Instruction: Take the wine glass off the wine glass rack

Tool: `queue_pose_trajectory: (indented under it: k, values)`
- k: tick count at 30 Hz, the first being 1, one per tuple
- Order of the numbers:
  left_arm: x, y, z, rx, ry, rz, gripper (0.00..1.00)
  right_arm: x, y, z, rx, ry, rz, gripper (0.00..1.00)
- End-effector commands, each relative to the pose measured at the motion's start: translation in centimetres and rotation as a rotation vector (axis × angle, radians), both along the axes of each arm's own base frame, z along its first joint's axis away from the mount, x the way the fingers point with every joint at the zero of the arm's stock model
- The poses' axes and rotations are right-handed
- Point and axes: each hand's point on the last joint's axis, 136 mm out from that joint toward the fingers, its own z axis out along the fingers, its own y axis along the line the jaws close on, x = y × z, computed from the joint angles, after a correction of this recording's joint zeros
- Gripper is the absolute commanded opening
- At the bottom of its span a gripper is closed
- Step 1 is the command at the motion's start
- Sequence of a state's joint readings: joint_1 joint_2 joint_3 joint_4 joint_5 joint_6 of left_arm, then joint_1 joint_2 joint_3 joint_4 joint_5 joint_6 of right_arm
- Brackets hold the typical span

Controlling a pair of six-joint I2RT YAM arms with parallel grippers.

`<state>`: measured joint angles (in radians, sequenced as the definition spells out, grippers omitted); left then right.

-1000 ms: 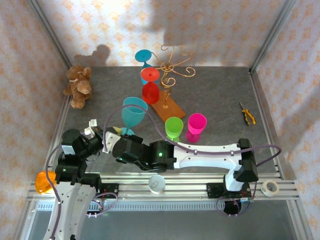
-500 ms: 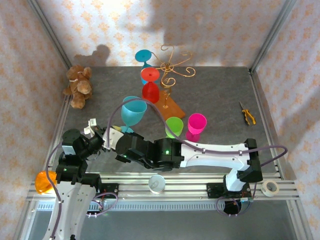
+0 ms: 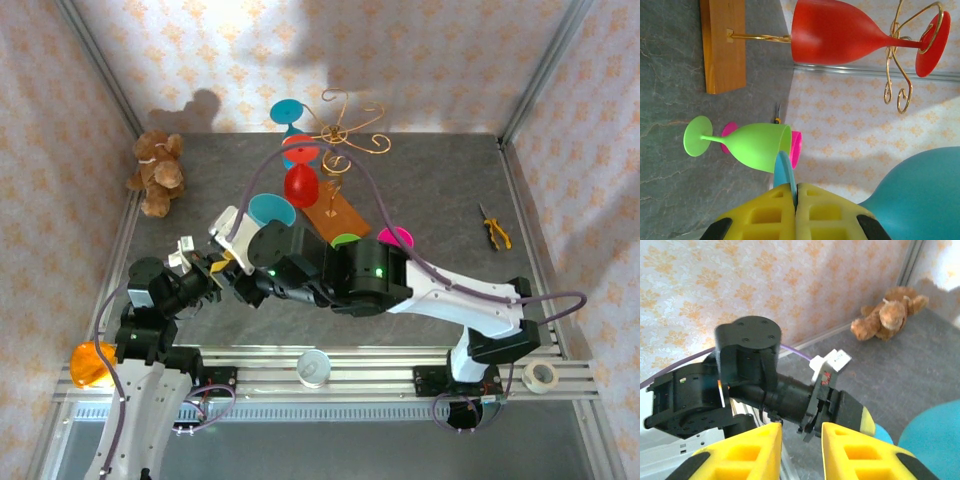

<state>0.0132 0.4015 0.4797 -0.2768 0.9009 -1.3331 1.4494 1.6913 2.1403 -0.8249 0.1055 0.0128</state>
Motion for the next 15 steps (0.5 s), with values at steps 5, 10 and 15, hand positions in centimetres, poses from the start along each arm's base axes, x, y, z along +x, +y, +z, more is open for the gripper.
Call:
queue_pose_trajectory:
  k: [5, 10, 15]
  values:
    - [0.6, 0.3, 1.3, 0.036, -0.119, 0.013, 0.00, 2.3, -2.6, 0.4, 0.028, 0.173, -0.051, 0.50]
    - [0.8, 0.3, 0.8, 0.029, -0.131, 0.014, 0.00, 3.6, -3.9, 1.9, 0.069, 0.178, -0.075, 0.57]
    - [0.9, 0.2, 0.5, 0.010, -0.136, 0.013, 0.00, 6.0, -5.1, 1.3, 0.051, 0.219, -0.128, 0.58]
